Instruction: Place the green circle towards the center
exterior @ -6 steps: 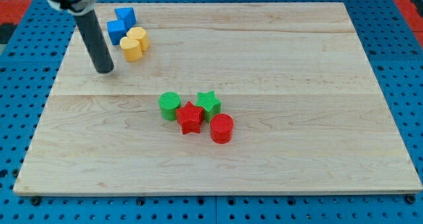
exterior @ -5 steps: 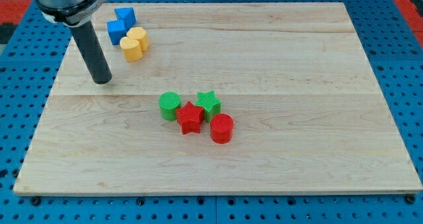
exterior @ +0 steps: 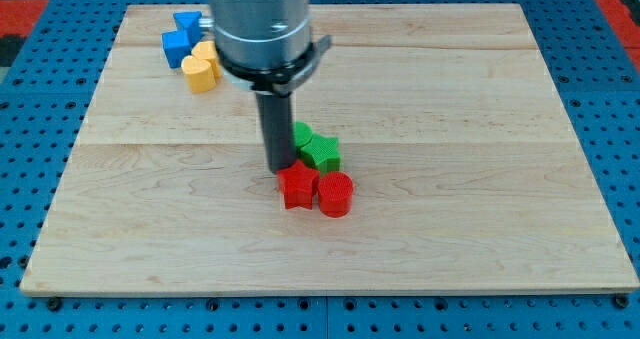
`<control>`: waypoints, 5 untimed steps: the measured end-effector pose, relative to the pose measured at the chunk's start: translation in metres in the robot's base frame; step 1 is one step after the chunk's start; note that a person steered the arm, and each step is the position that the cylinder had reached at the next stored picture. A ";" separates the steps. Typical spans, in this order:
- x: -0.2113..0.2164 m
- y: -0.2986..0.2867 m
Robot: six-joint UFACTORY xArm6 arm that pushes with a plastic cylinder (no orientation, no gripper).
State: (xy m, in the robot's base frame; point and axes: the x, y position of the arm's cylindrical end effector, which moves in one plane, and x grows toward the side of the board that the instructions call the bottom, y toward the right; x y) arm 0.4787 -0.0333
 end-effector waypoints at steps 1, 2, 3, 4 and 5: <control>-0.004 0.010; -0.030 0.012; -0.041 -0.009; -0.058 0.018; -0.057 0.002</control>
